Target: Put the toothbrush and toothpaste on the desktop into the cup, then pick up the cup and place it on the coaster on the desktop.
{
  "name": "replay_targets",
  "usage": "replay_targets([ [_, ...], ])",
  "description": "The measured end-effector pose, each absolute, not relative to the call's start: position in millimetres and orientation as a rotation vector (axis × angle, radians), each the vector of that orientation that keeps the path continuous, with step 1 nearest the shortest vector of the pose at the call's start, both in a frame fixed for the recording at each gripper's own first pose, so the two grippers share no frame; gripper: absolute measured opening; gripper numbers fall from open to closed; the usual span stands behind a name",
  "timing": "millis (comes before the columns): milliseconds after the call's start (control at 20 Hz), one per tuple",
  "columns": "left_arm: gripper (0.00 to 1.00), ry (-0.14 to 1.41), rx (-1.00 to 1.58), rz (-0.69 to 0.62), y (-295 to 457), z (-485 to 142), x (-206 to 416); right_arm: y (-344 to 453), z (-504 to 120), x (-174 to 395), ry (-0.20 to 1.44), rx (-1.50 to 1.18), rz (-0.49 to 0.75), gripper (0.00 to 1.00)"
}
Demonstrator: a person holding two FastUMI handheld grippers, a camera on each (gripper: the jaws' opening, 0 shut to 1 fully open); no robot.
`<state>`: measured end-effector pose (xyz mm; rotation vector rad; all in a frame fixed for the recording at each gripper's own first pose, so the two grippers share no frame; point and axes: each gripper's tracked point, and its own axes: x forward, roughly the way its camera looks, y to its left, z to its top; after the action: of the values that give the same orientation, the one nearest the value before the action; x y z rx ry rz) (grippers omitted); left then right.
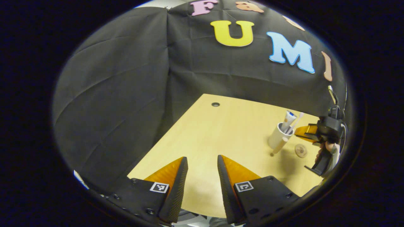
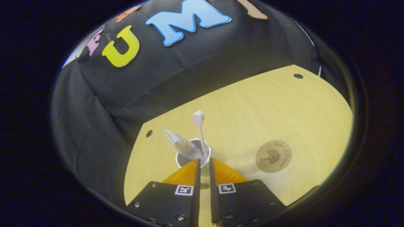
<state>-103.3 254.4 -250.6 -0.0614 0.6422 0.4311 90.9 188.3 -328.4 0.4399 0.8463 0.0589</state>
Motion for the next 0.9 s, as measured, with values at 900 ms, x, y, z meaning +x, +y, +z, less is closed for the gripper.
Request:
replay_targets([
  [900, 0.55, 0.928, -0.048, -0.135, 77, -312, 55, 63, -333, -1, 0.93, 0.471, -0.101, 0.15],
])
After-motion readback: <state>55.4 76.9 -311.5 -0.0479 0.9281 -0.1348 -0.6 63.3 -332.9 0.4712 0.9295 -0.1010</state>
